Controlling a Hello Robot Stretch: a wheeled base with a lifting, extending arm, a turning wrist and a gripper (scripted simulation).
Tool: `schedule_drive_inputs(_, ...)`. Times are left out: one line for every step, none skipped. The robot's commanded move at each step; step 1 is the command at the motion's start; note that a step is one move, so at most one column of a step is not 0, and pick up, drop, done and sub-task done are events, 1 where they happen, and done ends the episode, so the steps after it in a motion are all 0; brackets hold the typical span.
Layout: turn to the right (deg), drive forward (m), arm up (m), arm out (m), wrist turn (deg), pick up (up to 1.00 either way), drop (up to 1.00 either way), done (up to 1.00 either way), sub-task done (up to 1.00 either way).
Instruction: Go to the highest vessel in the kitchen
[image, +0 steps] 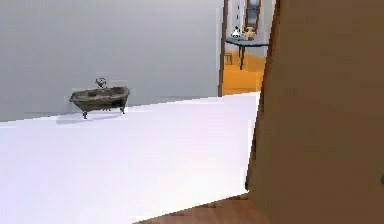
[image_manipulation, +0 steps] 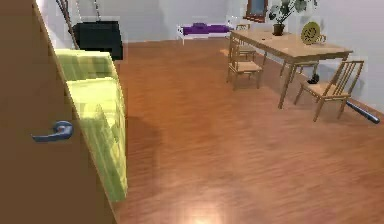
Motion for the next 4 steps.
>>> schedule_drive_inputs(0.0, 0.60, 0.00, 0.00, 0.0, 0.00, 0.00, 0.00, 0.00)
schedule_drive_inputs(3.0, 0.00, 0.00, 0.00, 0.0, 0.00, 0.00, 0.00, 0.00)
schedule_drive_inputs(0.0, 0.80, 0.00, 0.00, 0.0, 0.00, 0.00, 0.00, 0.00)
schedule_drive_inputs(18.0, 0.00, 0.00, 0.00, 0.0, 0.00, 0.00, 0.00, 0.00)
